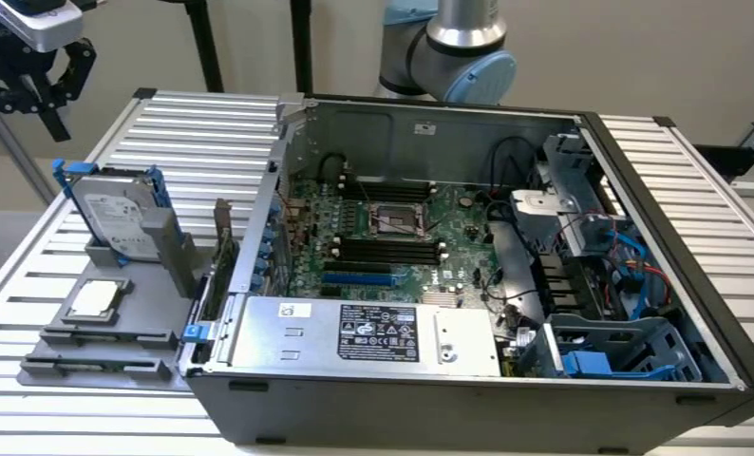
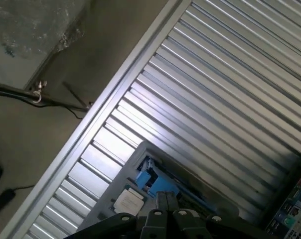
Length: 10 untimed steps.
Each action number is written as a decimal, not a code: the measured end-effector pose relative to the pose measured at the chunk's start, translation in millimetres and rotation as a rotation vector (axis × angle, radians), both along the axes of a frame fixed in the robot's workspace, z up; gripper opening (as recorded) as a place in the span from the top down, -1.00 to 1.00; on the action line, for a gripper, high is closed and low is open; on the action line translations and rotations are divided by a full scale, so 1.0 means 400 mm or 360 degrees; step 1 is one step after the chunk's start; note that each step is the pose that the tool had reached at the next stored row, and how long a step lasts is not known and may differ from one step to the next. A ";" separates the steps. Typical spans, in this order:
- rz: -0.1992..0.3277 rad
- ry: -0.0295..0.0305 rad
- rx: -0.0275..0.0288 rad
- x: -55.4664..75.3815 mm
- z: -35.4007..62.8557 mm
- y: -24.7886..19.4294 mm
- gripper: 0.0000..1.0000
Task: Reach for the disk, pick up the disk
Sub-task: 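Pick up the disk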
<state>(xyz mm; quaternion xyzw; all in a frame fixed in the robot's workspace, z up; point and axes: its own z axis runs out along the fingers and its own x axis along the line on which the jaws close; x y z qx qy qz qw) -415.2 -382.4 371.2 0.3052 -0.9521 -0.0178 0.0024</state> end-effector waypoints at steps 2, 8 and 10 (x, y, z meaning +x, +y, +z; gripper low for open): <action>0.0058 0.00000 0.00000 0.000 0.000 0.000 0.79; 0.0231 0.00001 0.00000 0.000 0.000 0.000 0.79; 0.0290 -0.00001 0.00001 0.000 -0.001 0.000 0.79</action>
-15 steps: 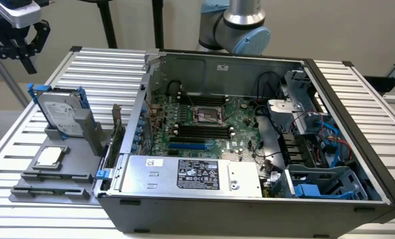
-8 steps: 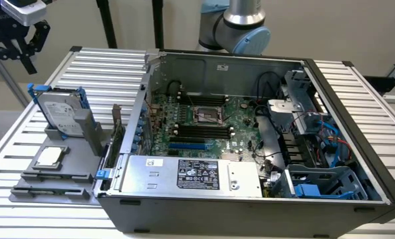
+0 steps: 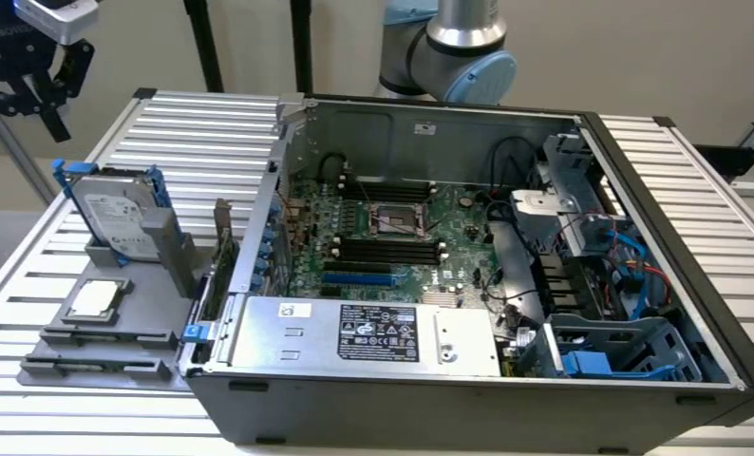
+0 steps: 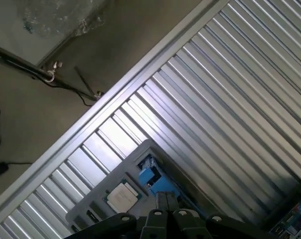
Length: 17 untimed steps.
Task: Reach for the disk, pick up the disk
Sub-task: 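Pick up the disk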
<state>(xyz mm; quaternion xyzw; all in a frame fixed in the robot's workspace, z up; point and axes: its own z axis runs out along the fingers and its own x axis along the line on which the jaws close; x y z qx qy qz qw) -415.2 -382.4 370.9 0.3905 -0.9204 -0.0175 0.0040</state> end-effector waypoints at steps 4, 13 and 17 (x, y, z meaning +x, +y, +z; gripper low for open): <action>0.0115 0.00000 0.00000 0.000 0.000 0.000 0.79; 0.0377 -0.00019 -0.00002 0.000 -0.001 0.000 0.79; 0.0490 -0.00046 -0.00005 0.000 -0.002 0.000 0.79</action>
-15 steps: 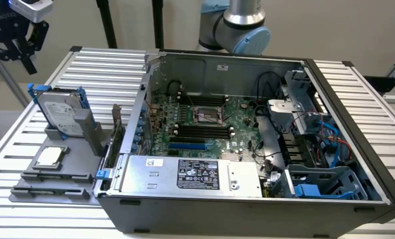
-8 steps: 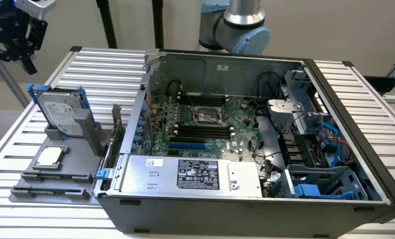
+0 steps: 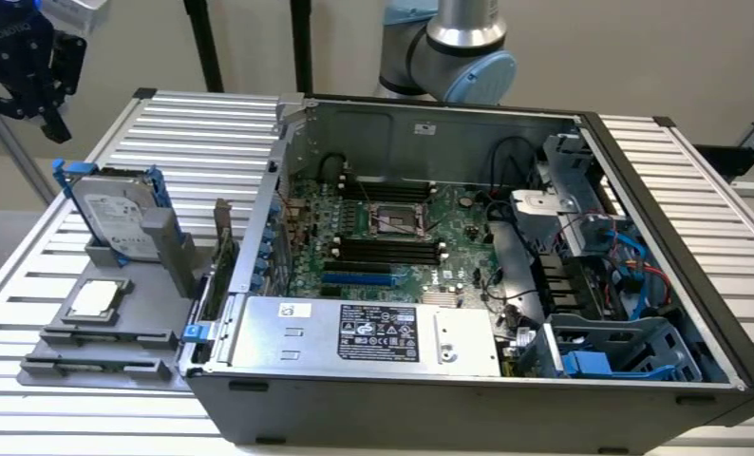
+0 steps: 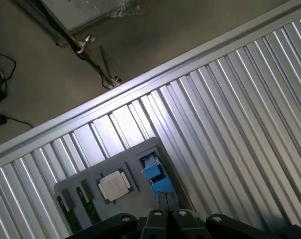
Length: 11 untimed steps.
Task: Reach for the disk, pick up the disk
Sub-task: 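Pick up the disk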
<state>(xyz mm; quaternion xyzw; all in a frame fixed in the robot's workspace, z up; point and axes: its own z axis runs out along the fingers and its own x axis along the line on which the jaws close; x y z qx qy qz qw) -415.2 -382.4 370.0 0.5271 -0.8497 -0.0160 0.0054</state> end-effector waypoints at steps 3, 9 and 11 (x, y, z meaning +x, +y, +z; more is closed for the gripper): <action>0.0088 -0.00014 0.00002 0.000 -0.002 0.000 0.79; 0.0226 -0.00035 0.00003 0.000 -0.004 0.000 0.79; 0.0264 -0.00043 0.00003 0.000 -0.004 0.000 0.79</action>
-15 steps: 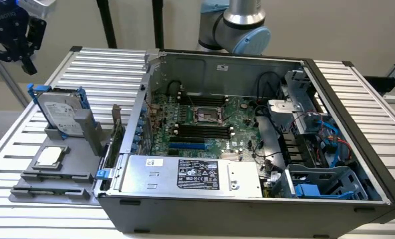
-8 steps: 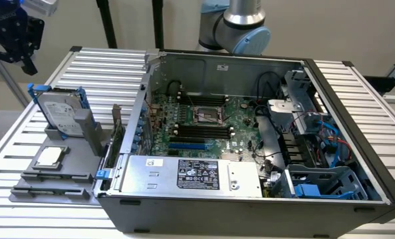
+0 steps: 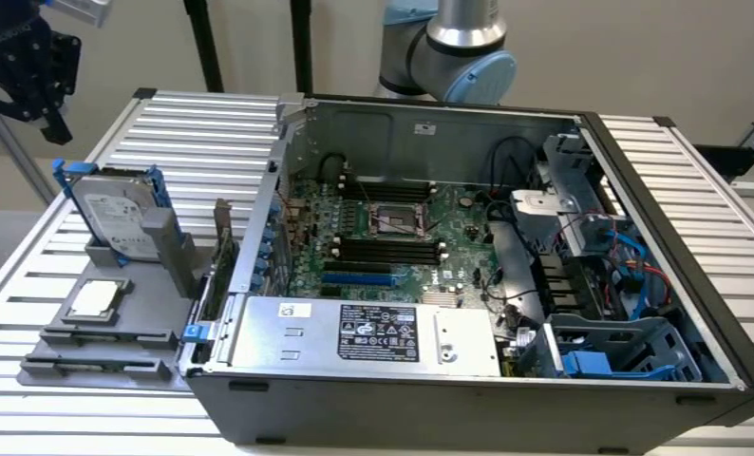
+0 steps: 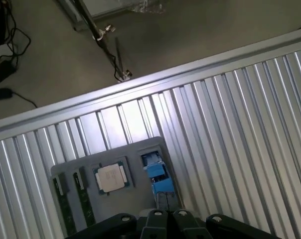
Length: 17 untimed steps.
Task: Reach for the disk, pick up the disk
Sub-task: 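Pick up the disk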
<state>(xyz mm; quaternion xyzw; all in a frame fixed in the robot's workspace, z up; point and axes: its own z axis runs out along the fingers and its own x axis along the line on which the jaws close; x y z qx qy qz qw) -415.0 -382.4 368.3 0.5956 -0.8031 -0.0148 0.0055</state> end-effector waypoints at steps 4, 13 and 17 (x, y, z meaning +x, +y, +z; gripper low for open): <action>0.0072 -0.00017 0.00000 0.001 -0.001 0.000 0.79; 0.0204 -0.00076 -0.00001 0.005 -0.006 0.000 0.79; 0.0269 -0.00085 0.00000 0.007 -0.009 0.000 0.79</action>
